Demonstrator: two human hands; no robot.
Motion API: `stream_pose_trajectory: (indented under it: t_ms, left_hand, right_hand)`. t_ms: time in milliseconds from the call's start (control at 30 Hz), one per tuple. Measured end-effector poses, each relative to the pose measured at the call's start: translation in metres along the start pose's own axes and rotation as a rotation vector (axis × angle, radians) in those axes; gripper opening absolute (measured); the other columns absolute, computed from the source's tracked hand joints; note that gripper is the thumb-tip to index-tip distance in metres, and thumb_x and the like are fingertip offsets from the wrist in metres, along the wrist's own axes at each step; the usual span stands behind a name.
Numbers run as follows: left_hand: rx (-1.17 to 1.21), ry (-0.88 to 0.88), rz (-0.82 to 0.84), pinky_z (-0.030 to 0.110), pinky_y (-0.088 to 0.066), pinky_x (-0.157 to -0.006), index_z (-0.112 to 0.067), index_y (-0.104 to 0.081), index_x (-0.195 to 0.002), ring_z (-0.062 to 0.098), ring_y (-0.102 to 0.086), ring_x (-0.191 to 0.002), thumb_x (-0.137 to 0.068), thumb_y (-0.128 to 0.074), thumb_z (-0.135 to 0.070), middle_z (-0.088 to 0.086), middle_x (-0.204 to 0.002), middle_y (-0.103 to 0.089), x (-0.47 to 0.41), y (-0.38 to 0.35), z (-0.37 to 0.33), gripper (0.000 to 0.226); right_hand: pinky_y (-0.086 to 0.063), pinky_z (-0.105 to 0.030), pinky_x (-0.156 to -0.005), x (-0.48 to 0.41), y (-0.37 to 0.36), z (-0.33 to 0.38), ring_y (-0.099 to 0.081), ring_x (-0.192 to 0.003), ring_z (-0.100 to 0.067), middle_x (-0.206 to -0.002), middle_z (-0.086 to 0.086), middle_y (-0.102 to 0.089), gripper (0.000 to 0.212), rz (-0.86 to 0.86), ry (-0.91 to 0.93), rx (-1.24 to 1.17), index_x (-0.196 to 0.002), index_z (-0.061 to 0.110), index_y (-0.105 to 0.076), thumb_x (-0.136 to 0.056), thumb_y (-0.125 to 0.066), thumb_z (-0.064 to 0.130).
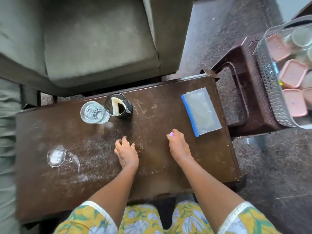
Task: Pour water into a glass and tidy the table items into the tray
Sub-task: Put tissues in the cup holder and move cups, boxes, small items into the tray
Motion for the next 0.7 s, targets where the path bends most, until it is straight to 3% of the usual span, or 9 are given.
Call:
stream_pose_trajectory:
  t_ms: [133,267,333,367,433,500,567,600,700]
  left_hand:
    - [0.067,0.011,-0.045,0.041,-0.040,-0.095,-0.005,-0.057,-0.117,0.035,-0.049,-0.109,-0.091,-0.050,-0.004,0.020,-0.123,-0.051,-0.004,-0.003,0.002,0.028]
    - [0.229,-0.094,-0.072,0.037,-0.040,-0.093,-0.006,-0.061,-0.113,0.031,-0.053,-0.109,-0.089,-0.054,-0.006,0.016,-0.118,-0.059,0.015,-0.010,-0.052,0.025]
    - [0.324,-0.194,-0.024,0.028,-0.038,-0.090,-0.009,-0.063,-0.111,0.028,-0.056,-0.106,-0.088,-0.057,-0.010,0.013,-0.115,-0.062,0.032,-0.018,-0.102,0.023]
    - [0.370,-0.257,0.015,0.023,-0.037,-0.087,-0.010,-0.063,-0.110,0.026,-0.057,-0.105,-0.088,-0.059,-0.013,0.011,-0.113,-0.064,0.043,-0.023,-0.131,0.023]
    - [0.450,-0.400,0.103,0.014,-0.034,-0.081,-0.012,-0.065,-0.107,0.023,-0.059,-0.100,-0.086,-0.061,-0.017,0.009,-0.108,-0.067,0.068,-0.032,-0.193,0.022]
    - [0.494,-0.532,0.174,0.012,-0.034,-0.075,-0.012,-0.067,-0.103,0.023,-0.061,-0.094,-0.085,-0.064,-0.020,0.009,-0.102,-0.069,0.098,-0.038,-0.255,0.020]
    - [0.502,-0.666,0.232,0.013,-0.035,-0.074,-0.013,-0.067,-0.102,0.021,-0.062,-0.091,-0.085,-0.064,-0.022,0.008,-0.099,-0.070,0.131,-0.043,-0.310,0.020]
    - [0.507,-0.742,0.262,0.015,-0.036,-0.075,-0.014,-0.067,-0.101,0.020,-0.062,-0.089,-0.085,-0.064,-0.022,0.007,-0.097,-0.071,0.150,-0.046,-0.336,0.019]
    - [0.493,-0.956,0.331,0.020,-0.039,-0.075,-0.011,-0.068,-0.097,0.023,-0.063,-0.087,-0.083,-0.065,-0.019,0.009,-0.093,-0.071,0.206,-0.054,-0.396,0.016]
  right_hand:
    - [-0.040,-0.041,-0.085,-0.003,0.009,-0.007,-0.046,-0.105,-0.032,-0.118,-0.012,-0.046,0.026,-0.056,-0.005,-0.076,-0.107,0.005,-0.052,-0.096,-0.031,0.015]
    - [-0.044,-0.032,-0.080,-0.001,0.040,-0.026,-0.055,-0.095,-0.019,-0.110,-0.004,-0.055,0.024,-0.230,-0.090,-0.083,-0.104,0.016,-0.055,-0.097,-0.036,0.030]
    - [-0.044,-0.025,-0.069,0.004,0.073,-0.041,-0.059,-0.089,-0.019,-0.099,-0.003,-0.060,0.021,-0.383,-0.196,-0.188,-0.099,0.017,-0.059,-0.096,-0.043,0.031]
    - [-0.046,-0.026,-0.063,0.009,0.097,-0.052,-0.061,-0.084,-0.023,-0.093,-0.006,-0.062,0.016,-0.518,-0.240,-0.320,-0.094,0.013,-0.062,-0.095,-0.050,0.024]
    - [-0.049,-0.029,-0.057,0.022,0.144,-0.070,-0.063,-0.072,-0.030,-0.082,-0.014,-0.064,0.004,-0.786,-0.227,-0.327,-0.086,0.002,-0.065,-0.087,-0.062,0.004]
    - [-0.051,-0.028,-0.066,0.036,0.184,-0.099,-0.063,-0.072,-0.027,-0.083,-0.018,-0.064,0.004,-1.006,-0.229,-0.381,-0.086,-0.003,-0.065,-0.085,-0.061,-0.003]
    - [-0.046,-0.014,-0.076,0.050,0.216,-0.141,-0.057,-0.081,-0.012,-0.090,-0.015,-0.064,0.010,-1.132,-0.351,-0.567,-0.093,-0.004,-0.065,-0.087,-0.056,-0.004]
    - [-0.042,-0.014,-0.079,0.061,0.233,-0.161,-0.054,-0.083,-0.008,-0.089,-0.013,-0.064,0.010,-1.214,-0.403,-0.591,-0.092,-0.003,-0.065,-0.086,-0.057,-0.005]
    - [-0.041,-0.029,-0.085,0.093,0.264,-0.211,-0.061,-0.091,-0.030,-0.092,-0.022,-0.067,0.011,-1.380,-0.536,-0.504,-0.089,-0.007,-0.067,-0.080,-0.061,-0.007]
Point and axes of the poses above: each hand's wrist, its own x-axis away from the middle knuckle, its own y-axis out of the back of the hand, z = x × y, the point moved 8 cm from there along -x, towards the middle knuckle
